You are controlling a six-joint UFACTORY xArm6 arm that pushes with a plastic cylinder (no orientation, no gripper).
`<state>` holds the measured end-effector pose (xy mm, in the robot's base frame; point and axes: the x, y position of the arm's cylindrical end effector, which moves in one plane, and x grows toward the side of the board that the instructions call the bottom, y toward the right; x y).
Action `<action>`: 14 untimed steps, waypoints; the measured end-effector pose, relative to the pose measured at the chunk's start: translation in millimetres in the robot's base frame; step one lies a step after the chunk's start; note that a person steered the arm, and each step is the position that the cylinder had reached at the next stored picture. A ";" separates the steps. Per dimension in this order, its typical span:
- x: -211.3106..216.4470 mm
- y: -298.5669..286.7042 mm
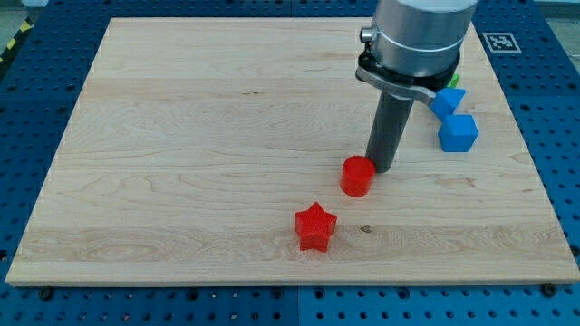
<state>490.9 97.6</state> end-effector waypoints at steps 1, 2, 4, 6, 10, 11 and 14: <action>12.5 -14.9; 23.1 -37.3; 5.2 -47.5; -7.5 67.9; 17.4 154.7; -2.6 179.0; 14.7 115.5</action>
<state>505.6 213.1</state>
